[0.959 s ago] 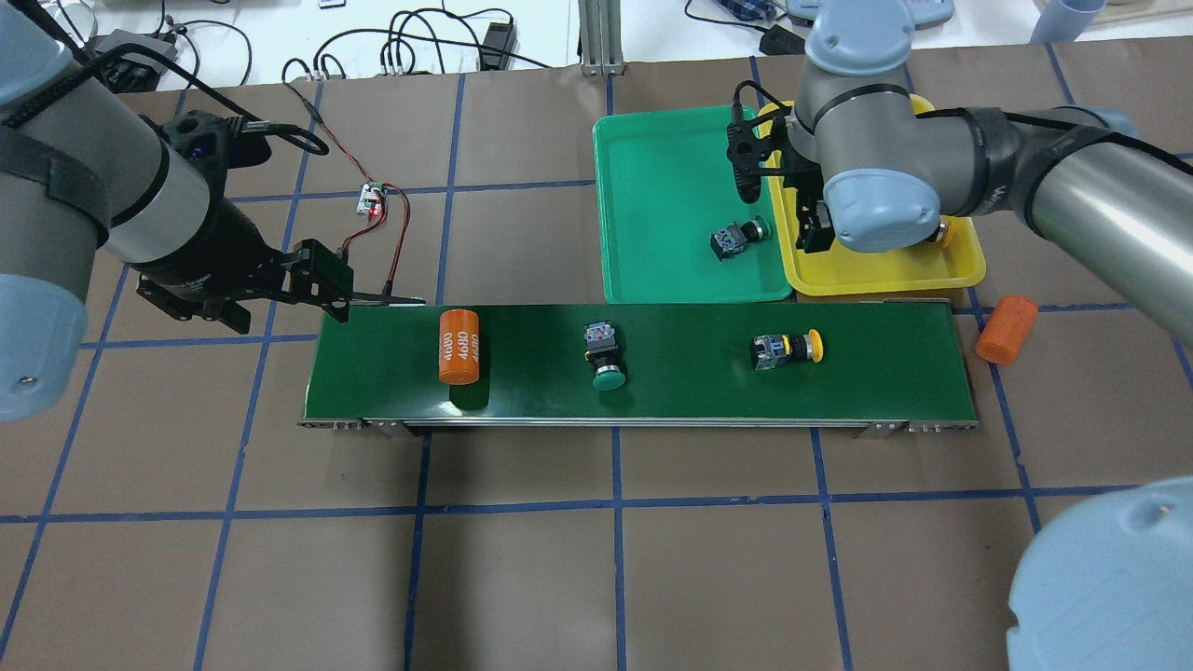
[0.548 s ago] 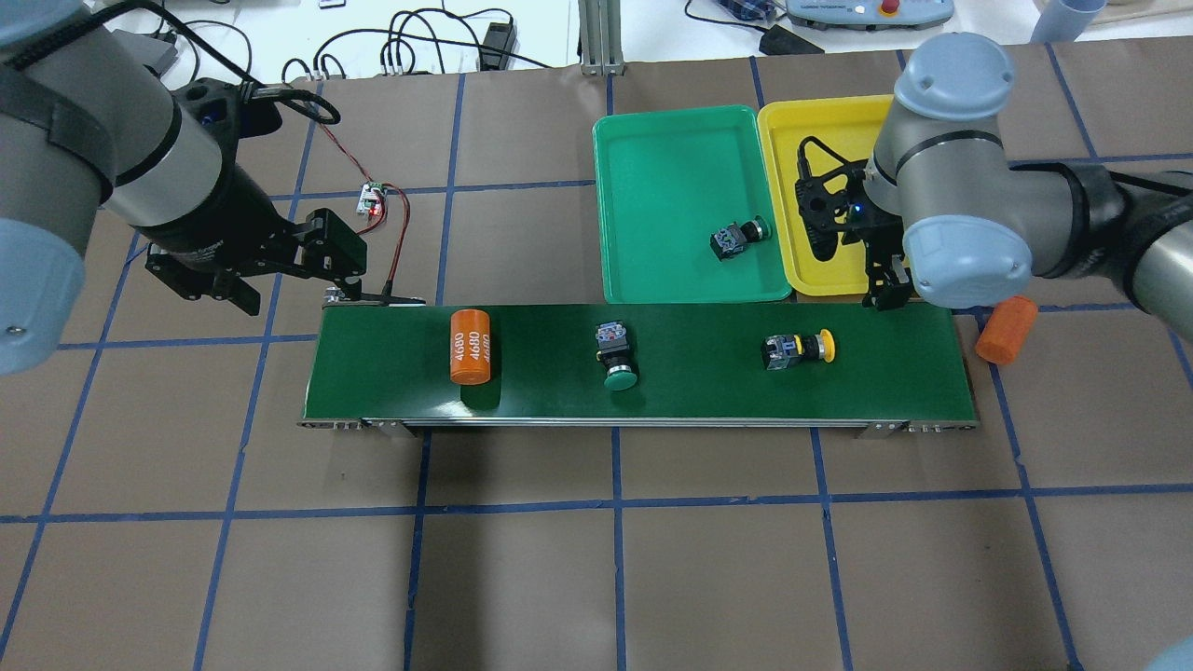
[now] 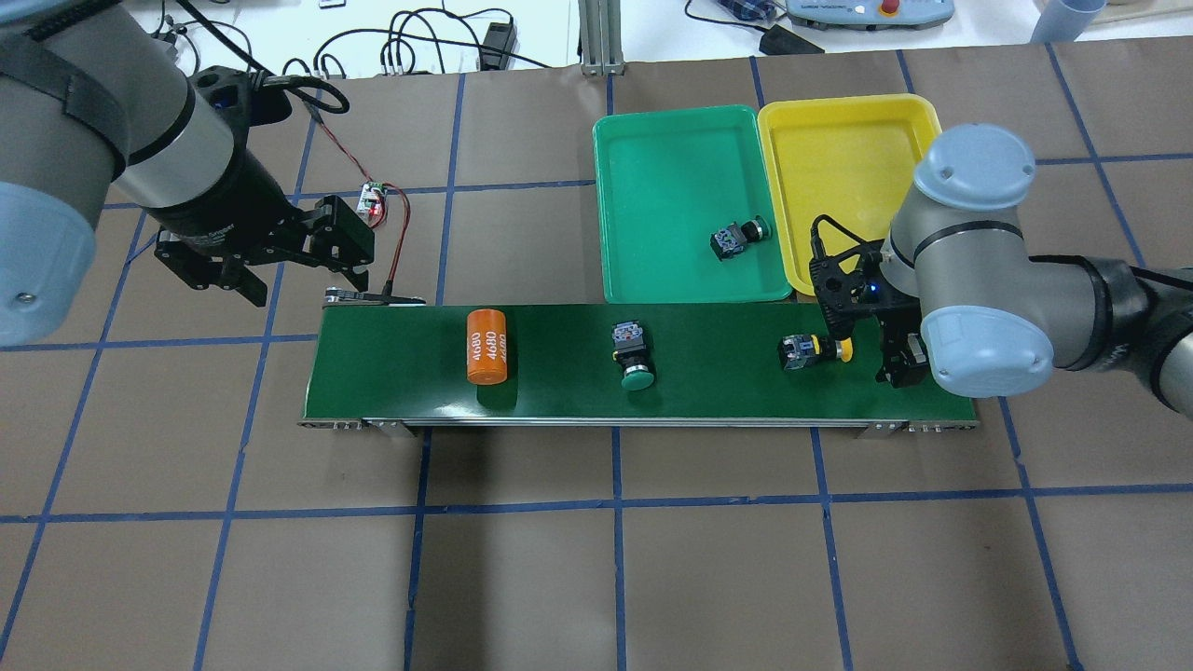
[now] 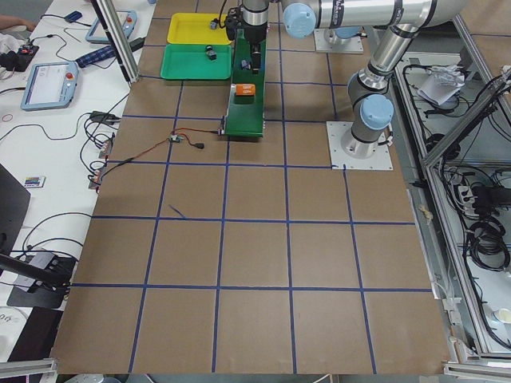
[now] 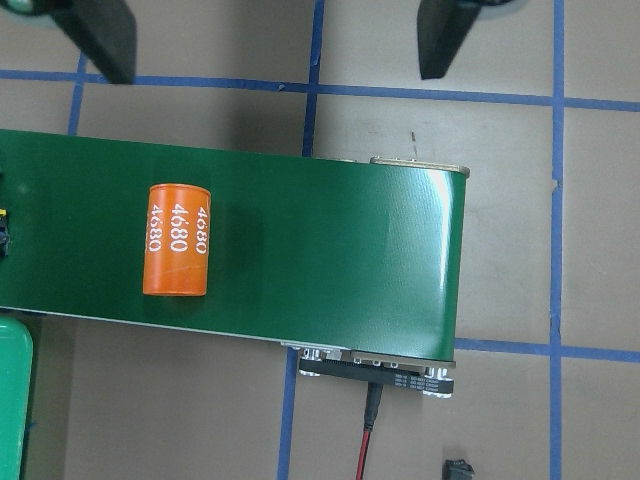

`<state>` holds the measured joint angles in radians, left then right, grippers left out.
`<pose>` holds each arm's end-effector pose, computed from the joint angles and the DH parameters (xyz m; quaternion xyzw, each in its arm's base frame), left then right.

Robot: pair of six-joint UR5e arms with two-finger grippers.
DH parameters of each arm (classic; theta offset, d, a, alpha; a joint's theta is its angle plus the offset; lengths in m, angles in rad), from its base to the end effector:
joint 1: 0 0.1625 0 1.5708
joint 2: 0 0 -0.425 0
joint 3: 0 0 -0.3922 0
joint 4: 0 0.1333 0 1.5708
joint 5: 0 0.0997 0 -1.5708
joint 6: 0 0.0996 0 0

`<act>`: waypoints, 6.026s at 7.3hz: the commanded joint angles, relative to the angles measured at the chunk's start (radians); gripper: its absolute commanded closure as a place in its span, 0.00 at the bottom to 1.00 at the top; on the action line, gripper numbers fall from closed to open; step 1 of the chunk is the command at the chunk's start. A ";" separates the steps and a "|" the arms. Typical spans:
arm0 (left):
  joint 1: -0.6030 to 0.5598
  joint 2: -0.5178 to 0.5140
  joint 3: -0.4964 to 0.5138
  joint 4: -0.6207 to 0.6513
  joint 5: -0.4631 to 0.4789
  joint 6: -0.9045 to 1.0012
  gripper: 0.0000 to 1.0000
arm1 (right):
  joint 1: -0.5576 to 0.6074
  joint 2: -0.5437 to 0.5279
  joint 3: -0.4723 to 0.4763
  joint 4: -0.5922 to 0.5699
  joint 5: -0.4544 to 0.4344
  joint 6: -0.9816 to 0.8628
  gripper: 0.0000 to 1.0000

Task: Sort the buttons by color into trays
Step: 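Return the right gripper to the belt end and grasp the yellow button, then carry the yellow button into the yellow tray and release it, then return the right gripper to the belt end and grasp the dark green-ringed button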

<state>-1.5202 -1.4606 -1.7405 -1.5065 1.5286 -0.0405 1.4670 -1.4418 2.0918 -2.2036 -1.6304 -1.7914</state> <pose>-0.1148 -0.4513 0.4626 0.0455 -0.9987 0.0025 0.0211 0.0785 -0.4756 0.2455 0.7470 -0.6641 -0.0292 0.0104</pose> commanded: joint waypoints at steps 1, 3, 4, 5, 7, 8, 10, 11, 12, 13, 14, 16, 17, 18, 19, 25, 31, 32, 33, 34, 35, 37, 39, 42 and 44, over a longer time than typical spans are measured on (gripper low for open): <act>-0.001 -0.003 -0.001 0.000 0.001 -0.001 0.00 | -0.004 -0.003 0.013 -0.015 0.023 0.004 0.13; -0.001 -0.003 -0.005 0.000 0.001 -0.001 0.00 | -0.002 -0.003 0.016 -0.011 0.043 0.007 0.13; -0.001 -0.003 -0.007 0.000 -0.001 -0.001 0.00 | 0.000 -0.003 0.016 -0.013 0.046 0.012 0.13; -0.001 -0.003 -0.001 0.000 0.001 -0.001 0.00 | 0.000 -0.003 0.016 -0.011 0.052 0.015 0.13; -0.001 -0.007 0.010 0.000 0.002 -0.001 0.00 | 0.000 0.000 0.016 -0.013 0.052 0.023 0.37; -0.001 -0.023 0.039 -0.007 0.001 -0.001 0.00 | 0.000 -0.003 0.013 -0.014 0.050 0.042 0.60; -0.001 -0.037 0.055 -0.012 0.001 -0.001 0.00 | 0.000 -0.005 0.002 -0.025 0.034 0.047 0.89; -0.001 -0.037 0.056 -0.012 0.001 -0.001 0.00 | 0.000 -0.003 -0.001 -0.042 0.034 0.049 0.93; -0.003 -0.037 0.056 -0.012 0.001 -0.001 0.00 | -0.002 0.006 -0.036 -0.062 0.034 0.046 0.93; -0.003 -0.037 0.056 -0.011 -0.001 -0.001 0.00 | -0.004 0.053 -0.137 -0.064 0.032 0.046 0.93; -0.003 -0.037 0.056 -0.011 0.001 -0.001 0.00 | -0.010 0.169 -0.277 -0.050 0.029 0.043 0.92; -0.003 -0.037 0.055 -0.011 0.001 -0.001 0.00 | -0.023 0.337 -0.471 -0.029 -0.026 0.044 0.93; -0.003 -0.037 0.056 -0.011 0.002 -0.001 0.00 | -0.048 0.345 -0.473 0.001 -0.025 0.044 0.74; -0.003 -0.037 0.067 -0.015 0.004 0.001 0.00 | -0.074 0.351 -0.472 0.048 -0.010 0.040 0.16; -0.001 -0.043 0.075 -0.015 0.002 -0.001 0.00 | -0.077 0.350 -0.472 0.061 0.007 0.035 0.12; -0.009 -0.035 0.091 -0.037 0.005 -0.001 0.00 | -0.071 0.054 -0.183 0.111 0.021 0.043 0.10; -0.011 -0.023 0.098 -0.037 0.005 0.002 0.00 | -0.070 -0.100 0.044 0.081 0.038 0.363 0.10; -0.011 -0.018 0.099 -0.038 0.005 0.002 0.00 | -0.070 -0.098 0.022 0.090 0.076 0.555 0.10; -0.011 -0.032 0.096 -0.041 0.007 0.002 0.00 | -0.065 -0.092 -0.011 0.100 0.080 0.749 0.09; -0.011 -0.040 0.098 -0.040 0.004 0.001 0.00 | -0.065 -0.094 -0.019 0.110 0.081 0.937 0.09; -0.011 -0.035 0.098 -0.040 0.004 0.001 0.00 | -0.065 -0.094 -0.019 0.111 0.111 1.147 0.10; -0.011 -0.043 0.102 -0.040 0.004 0.001 0.00 | -0.065 -0.092 -0.016 0.111 0.179 1.396 0.02; -0.005 -0.049 0.107 -0.038 0.004 0.005 0.00 | -0.065 -0.092 -0.015 0.105 0.184 1.614 0.00; -0.005 -0.047 0.105 -0.043 0.004 0.005 0.00 | -0.063 -0.091 -0.009 0.099 0.182 1.658 0.00; -0.005 -0.046 0.107 -0.043 0.004 0.005 0.00 | -0.063 -0.074 -0.009 0.099 0.181 1.656 0.00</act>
<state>-1.5248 -1.5077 -1.6334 -1.5485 1.5323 -0.0353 1.4033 -1.5233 2.0826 -2.1044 -1.4508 -0.1363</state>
